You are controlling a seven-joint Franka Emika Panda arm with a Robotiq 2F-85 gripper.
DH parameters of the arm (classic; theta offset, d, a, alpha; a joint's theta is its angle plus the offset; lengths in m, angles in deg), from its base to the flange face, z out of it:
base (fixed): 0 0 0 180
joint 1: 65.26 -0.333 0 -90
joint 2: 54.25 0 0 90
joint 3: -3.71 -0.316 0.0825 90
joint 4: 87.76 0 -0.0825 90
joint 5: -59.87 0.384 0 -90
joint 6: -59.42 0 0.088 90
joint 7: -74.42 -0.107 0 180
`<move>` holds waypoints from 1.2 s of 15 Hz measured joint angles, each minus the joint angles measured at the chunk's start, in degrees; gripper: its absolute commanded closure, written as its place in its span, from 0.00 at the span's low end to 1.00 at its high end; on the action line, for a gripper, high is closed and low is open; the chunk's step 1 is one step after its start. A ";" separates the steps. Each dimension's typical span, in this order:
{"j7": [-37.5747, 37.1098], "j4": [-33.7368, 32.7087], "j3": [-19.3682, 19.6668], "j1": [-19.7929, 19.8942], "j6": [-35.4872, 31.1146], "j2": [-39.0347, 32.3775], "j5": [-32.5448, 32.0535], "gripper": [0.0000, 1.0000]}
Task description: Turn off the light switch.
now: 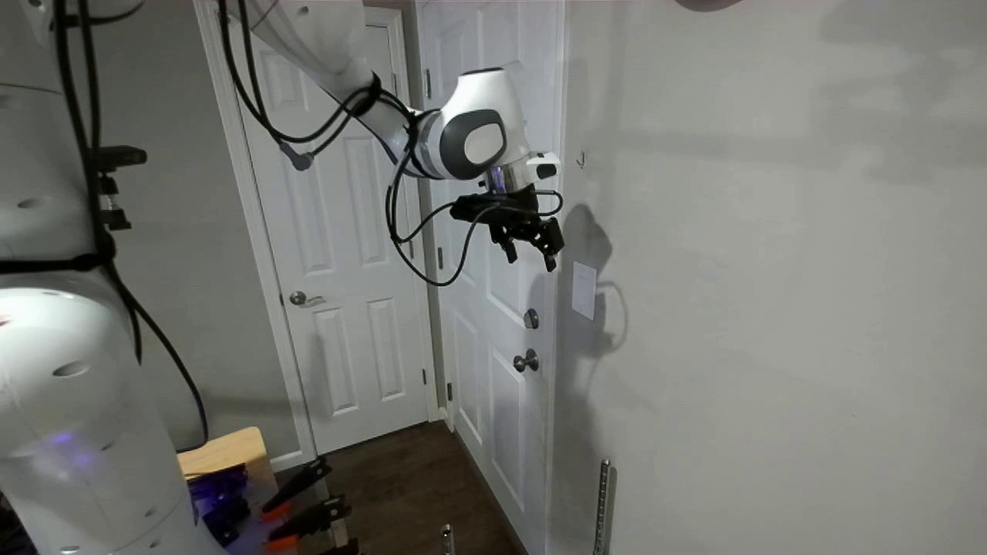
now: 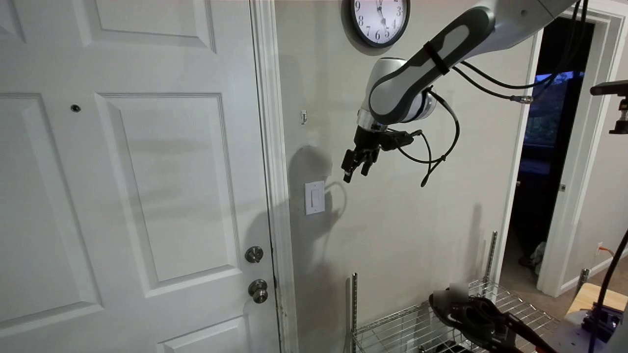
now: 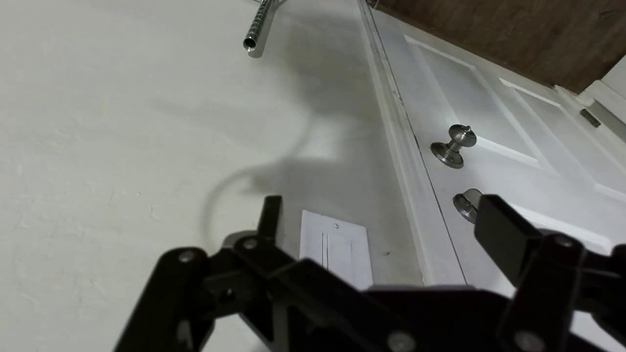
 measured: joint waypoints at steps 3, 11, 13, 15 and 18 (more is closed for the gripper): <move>0.00 0.00 0.00 0.00 0.00 0.00 0.00 0.25; 1.03 -4.91 -1.65 0.12 0.08 -8.86 3.39 0.73; 1.13 -7.56 -2.45 0.18 0.08 -12.23 3.75 0.85; 1.13 -9.81 -2.94 0.24 0.08 -15.00 3.78 0.96; 1.13 -12.31 -3.09 0.25 -0.26 -18.10 3.78 1.00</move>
